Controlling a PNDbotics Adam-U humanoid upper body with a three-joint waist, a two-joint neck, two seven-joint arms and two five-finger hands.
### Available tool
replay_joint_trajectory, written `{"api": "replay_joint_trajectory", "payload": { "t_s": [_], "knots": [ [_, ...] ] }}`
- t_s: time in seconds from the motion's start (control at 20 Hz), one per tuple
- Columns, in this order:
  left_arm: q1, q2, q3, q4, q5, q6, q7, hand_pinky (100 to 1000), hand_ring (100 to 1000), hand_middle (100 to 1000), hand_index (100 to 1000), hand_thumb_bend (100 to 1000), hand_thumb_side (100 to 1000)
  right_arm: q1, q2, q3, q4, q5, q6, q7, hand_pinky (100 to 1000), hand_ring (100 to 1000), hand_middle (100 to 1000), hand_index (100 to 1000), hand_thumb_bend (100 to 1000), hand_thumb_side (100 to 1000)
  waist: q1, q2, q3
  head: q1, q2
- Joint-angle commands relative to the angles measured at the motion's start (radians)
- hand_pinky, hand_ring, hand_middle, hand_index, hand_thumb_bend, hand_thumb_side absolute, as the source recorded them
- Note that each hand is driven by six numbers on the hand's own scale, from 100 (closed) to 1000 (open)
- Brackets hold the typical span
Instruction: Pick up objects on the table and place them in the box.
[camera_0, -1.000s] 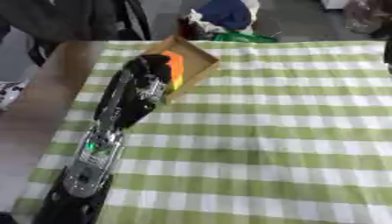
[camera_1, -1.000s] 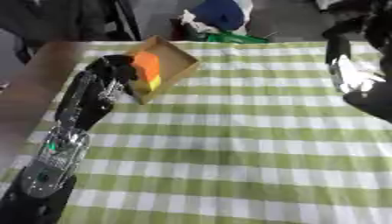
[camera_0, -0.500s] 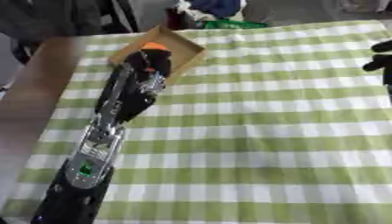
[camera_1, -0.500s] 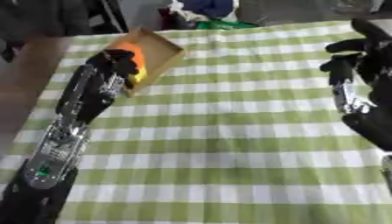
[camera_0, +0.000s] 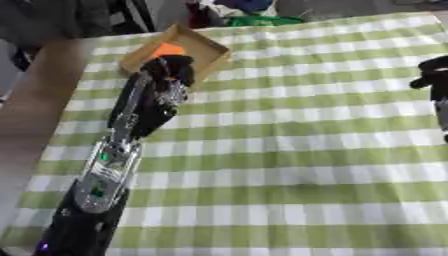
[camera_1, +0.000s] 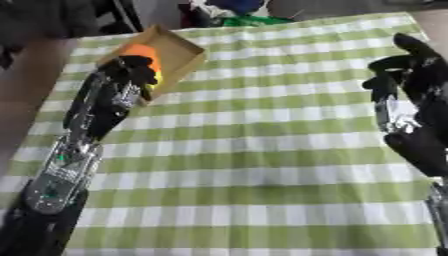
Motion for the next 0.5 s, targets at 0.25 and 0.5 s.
{"api": "replay_joint_trajectory", "payload": {
  "t_s": [0.25,0.5],
  "knots": [
    [0.008,-0.001,0.012,-0.008,0.012,0.004,0.003,444,592,551,735,251,645,0.002,0.011,-0.008,0.000,0.005,0.000,-0.008,814,597,634,928,100,535,-0.006,-0.019,0.013,-0.010,0.000],
    [0.012,-0.005,0.012,-0.010,0.018,0.004,0.003,443,591,549,734,251,645,0.008,0.017,-0.009,0.004,0.003,0.003,-0.014,812,593,629,926,100,549,-0.006,-0.020,0.012,-0.010,0.002]
  ]
}}
